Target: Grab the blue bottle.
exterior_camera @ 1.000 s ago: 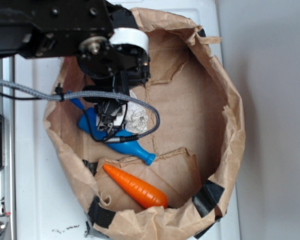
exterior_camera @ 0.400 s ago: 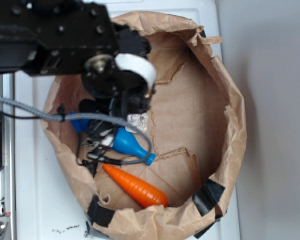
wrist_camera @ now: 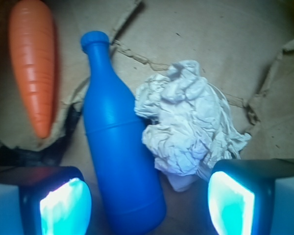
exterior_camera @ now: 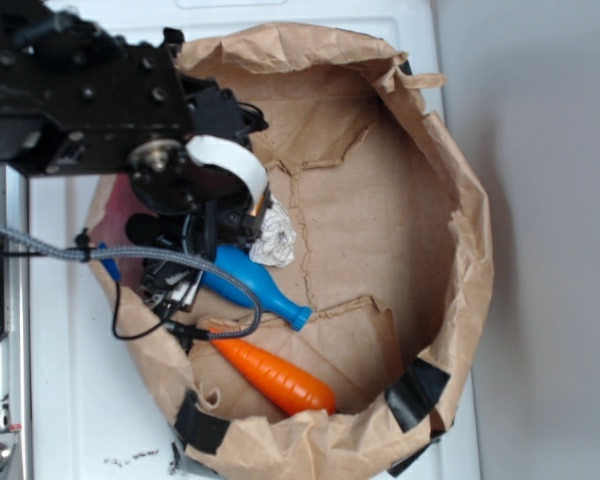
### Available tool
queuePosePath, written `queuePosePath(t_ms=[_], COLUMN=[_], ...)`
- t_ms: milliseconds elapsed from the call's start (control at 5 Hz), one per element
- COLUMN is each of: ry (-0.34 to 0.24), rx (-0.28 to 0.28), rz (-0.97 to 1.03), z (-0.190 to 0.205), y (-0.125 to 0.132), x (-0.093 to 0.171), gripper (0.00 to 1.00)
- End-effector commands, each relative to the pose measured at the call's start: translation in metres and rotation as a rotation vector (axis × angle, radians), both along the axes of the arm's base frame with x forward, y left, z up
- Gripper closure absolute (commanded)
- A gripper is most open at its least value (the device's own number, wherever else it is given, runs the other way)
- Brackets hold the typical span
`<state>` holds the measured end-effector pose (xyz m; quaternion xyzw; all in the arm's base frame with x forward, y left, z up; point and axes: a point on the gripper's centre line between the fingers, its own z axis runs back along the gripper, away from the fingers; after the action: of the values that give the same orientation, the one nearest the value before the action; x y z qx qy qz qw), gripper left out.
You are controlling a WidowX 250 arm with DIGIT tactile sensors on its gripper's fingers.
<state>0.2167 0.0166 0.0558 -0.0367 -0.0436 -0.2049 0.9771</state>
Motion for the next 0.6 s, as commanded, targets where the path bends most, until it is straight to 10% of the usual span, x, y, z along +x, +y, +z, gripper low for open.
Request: queuePosePath(t_ms=[0, 200, 400], ry=[-0.055, -0.056, -0.081], rx=[0.038, 0.017, 0.028], rz=[-0.032, -0.024, 0.001], z=[-0.018, -0.021, -0.026], y=[-0.004, -0.002, 0.001], x=[0.015, 0.024, 0.033], gripper=[0.0, 0.12, 1.0])
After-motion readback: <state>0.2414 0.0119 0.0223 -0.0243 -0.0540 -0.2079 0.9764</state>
